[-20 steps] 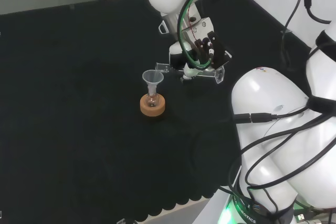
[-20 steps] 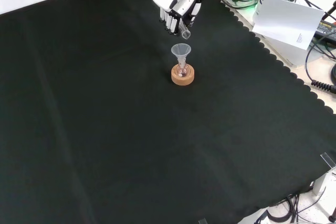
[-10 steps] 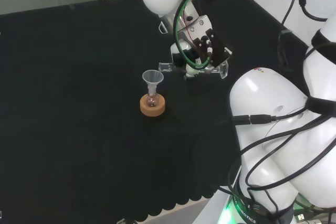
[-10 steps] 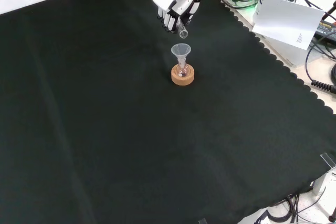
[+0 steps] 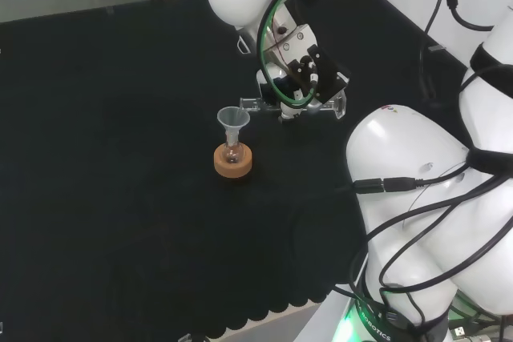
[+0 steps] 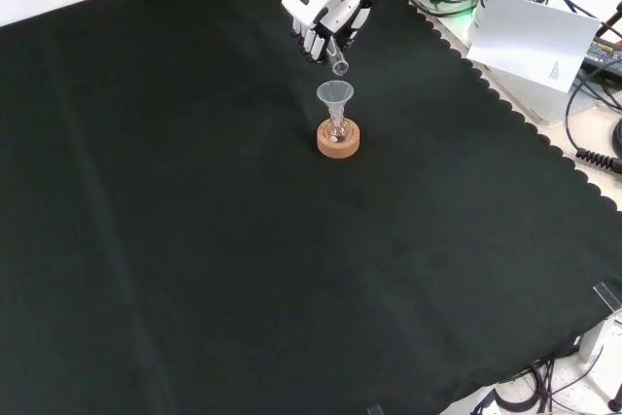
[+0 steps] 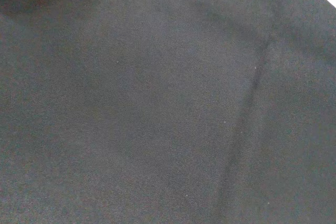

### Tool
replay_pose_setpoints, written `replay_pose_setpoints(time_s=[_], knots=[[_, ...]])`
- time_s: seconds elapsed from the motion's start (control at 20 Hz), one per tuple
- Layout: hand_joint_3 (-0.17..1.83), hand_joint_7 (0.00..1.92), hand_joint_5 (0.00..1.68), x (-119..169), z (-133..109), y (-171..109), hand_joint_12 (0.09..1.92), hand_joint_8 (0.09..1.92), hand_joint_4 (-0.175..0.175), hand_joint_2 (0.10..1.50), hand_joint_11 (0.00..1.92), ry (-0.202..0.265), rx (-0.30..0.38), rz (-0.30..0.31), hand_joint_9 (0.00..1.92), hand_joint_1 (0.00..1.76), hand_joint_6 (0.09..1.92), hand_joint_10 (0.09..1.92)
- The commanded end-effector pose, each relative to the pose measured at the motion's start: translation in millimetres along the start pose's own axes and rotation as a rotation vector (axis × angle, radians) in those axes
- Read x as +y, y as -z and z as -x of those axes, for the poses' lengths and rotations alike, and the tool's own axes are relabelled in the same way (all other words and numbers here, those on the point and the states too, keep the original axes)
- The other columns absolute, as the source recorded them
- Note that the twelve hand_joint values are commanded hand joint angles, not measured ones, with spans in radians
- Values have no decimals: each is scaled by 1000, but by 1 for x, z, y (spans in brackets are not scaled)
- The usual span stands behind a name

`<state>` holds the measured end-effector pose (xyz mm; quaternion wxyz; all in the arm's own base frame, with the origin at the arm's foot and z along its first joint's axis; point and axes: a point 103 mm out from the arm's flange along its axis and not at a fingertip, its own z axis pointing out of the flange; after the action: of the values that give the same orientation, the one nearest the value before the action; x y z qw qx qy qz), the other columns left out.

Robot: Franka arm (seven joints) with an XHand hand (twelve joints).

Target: Pour the water from the graduated cylinder into the round-bottom flask.

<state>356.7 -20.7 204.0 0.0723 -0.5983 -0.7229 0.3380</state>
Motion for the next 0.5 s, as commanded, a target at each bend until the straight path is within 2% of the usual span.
replay_pose_setpoints(time_s=[0.05, 0.5], knots=[[-20, 885, 961, 2, 0, 0, 880, 1198, -9, 1169, 1020, -40, -35, -21, 1176, 1352, 888, 474], [-17, 880, 958, 5, -7, 8, 878, 1205, -6, 1171, 1022, -83, -87, -14, 1170, 1351, 891, 473]])
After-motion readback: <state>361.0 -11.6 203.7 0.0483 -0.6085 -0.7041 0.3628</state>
